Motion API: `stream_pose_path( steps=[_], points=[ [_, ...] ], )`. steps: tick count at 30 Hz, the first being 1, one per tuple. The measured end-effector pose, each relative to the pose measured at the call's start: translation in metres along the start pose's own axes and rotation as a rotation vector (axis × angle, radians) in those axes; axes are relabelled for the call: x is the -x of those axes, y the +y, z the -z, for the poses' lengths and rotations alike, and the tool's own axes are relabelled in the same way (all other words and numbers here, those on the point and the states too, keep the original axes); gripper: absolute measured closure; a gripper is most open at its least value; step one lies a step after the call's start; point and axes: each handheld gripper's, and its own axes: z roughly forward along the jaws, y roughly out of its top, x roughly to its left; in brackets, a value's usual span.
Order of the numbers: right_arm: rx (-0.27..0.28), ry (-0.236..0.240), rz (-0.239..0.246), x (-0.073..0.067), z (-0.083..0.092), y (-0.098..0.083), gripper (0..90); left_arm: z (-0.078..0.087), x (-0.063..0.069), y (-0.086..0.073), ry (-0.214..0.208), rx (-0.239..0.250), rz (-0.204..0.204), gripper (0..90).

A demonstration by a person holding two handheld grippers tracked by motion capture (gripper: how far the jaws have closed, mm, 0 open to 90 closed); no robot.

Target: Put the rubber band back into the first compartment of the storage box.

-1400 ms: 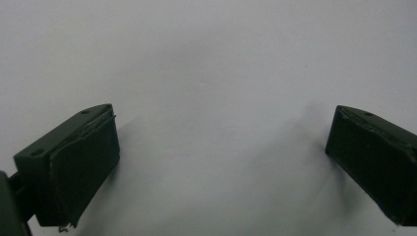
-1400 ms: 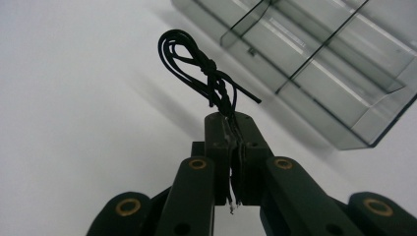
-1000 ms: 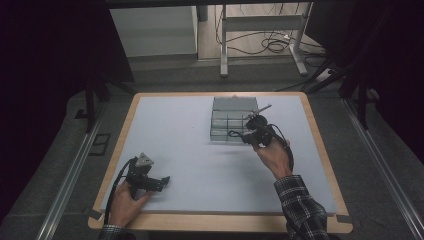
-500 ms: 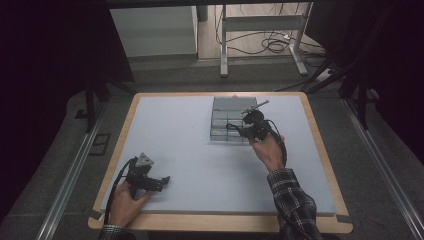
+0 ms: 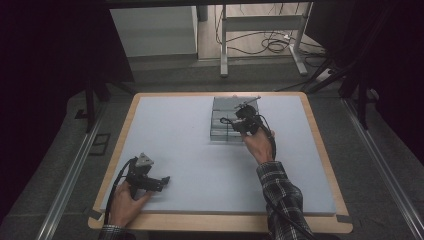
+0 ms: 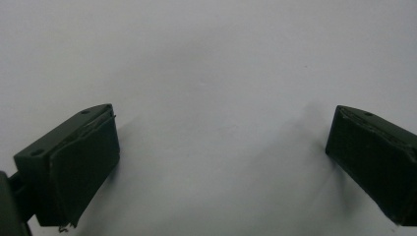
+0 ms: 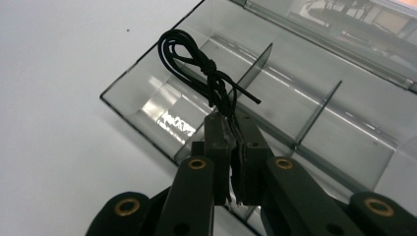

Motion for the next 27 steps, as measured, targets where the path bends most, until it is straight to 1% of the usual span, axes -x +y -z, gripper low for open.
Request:
stream_pose_path(
  steps=[2,4,6,7,8,12,15,16,19,20,24,27],
  points=[
    [0.004,0.002,-0.005,0.0,-0.001,0.001,84.9,0.0,0.0,0.0,0.0,0.0,0.0,0.0],
    [0.007,-0.001,-0.01,0.0,-0.007,0.005,84.8,0.0,0.0,0.0,0.0,0.0,0.0,0.0],
    [0.007,-0.005,-0.011,0.0,-0.009,0.006,84.8,0.0,0.0,0.0,0.0,0.0,0.0,0.0],
    [0.015,0.0,-0.021,0.0,-0.012,0.009,84.7,0.0,0.0,0.0,0.0,0.0,0.0,0.0],
    [0.015,0.0,-0.021,0.0,-0.012,0.009,84.7,0.0,0.0,0.0,0.0,0.0,0.0,0.0],
    [0.02,0.005,-0.042,0.001,-0.022,0.013,84.6,0.0,0.0,0.0,0.0,0.0,0.0,0.0],
    [0.02,-0.001,-0.043,0.001,-0.026,0.015,84.6,0.0,0.0,0.0,0.001,-0.001,-0.001,0.0],
    [0.019,-0.002,-0.049,0.001,-0.031,0.017,84.5,0.0,0.0,0.0,0.001,-0.001,-0.001,0.0],
    [0.018,-0.003,-0.052,0.001,-0.034,0.019,84.3,0.0,0.0,0.0,0.001,-0.001,-0.001,0.0],
    [0.019,-0.006,-0.05,0.0,-0.038,0.02,84.2,0.0,0.0,0.0,0.001,-0.002,-0.002,0.0],
    [0.015,-0.013,-0.042,-0.001,-0.043,0.022,83.7,0.0,0.0,0.0,0.001,-0.001,-0.001,0.0],
    [0.002,-0.031,-0.038,-0.003,-0.05,0.025,77.7,0.0,0.0,0.0,0.0,0.001,0.001,0.0]
  ],
)
